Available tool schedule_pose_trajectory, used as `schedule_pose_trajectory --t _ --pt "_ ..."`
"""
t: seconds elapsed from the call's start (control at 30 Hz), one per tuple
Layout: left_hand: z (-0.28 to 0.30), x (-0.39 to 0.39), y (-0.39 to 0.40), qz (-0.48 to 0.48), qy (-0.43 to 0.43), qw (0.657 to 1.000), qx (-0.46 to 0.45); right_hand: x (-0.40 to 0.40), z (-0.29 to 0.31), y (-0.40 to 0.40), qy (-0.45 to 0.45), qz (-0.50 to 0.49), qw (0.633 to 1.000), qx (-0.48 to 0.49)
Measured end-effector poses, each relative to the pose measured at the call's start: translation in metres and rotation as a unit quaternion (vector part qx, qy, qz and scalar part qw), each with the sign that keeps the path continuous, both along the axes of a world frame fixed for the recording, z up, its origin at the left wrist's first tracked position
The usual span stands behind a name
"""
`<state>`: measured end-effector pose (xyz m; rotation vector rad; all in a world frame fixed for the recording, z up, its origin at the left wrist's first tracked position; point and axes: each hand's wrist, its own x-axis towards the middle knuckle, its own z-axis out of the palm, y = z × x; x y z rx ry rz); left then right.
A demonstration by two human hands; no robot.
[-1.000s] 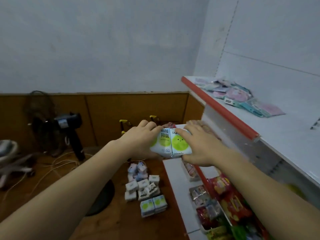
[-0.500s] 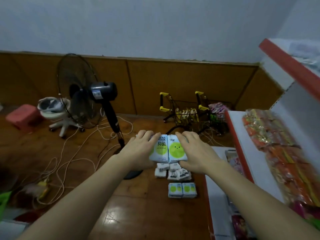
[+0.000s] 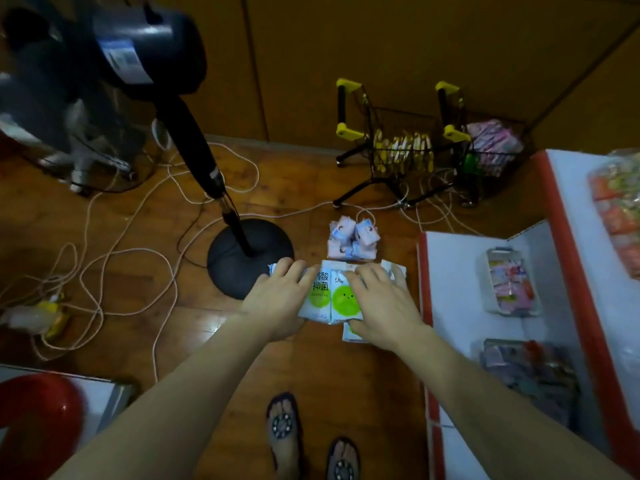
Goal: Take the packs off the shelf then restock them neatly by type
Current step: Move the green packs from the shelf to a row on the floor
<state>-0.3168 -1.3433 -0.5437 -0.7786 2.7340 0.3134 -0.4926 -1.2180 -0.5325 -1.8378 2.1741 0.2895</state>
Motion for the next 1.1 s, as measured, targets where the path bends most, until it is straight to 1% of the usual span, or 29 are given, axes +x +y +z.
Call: schedule_pose_trajectory --t 0.13,0.27,0.47,0.5,0.7,0.8,0.9,1.0,1.1 --pt "-0.096 0.003 -0.021 -0.013 -0.006 0.999 0.032 0.001 -0.096 -0.019 0.009 0.015 1.0 0.009" --pt "-0.207 0.003 -0.026 -0.002 -0.019 0.999 0.05 0.002 -0.207 -0.031 -0.007 0.02 1.0 0.02" --pt "-0.383 -0.005 -0.031 0.005 -0.034 0.996 0.081 0.0 -0.383 -0.036 -0.028 0.02 0.999 0.036" --pt "-0.403 -0.005 -0.032 0.006 -0.037 0.996 0.085 -0.001 -0.402 -0.037 -0.031 0.02 0.998 0.041" --pt "-0.565 -0.013 -0.029 -0.012 -0.064 0.992 0.111 -0.01 -0.562 -0.035 -0.051 0.015 0.996 0.071" --pt "-0.617 -0.022 -0.029 -0.023 -0.071 0.991 0.114 -0.013 -0.616 -0.031 -0.057 0.002 0.995 0.076" --pt "-0.645 -0.031 -0.021 -0.034 -0.091 0.991 0.09 -0.016 -0.653 -0.023 -0.052 -0.008 0.996 0.071" --pt "-0.662 -0.031 -0.014 -0.038 -0.096 0.992 0.071 -0.015 -0.67 -0.019 -0.052 -0.015 0.996 0.065" --pt "-0.665 -0.029 -0.013 -0.031 -0.087 0.993 0.073 -0.013 -0.671 -0.017 -0.044 -0.012 0.997 0.065"
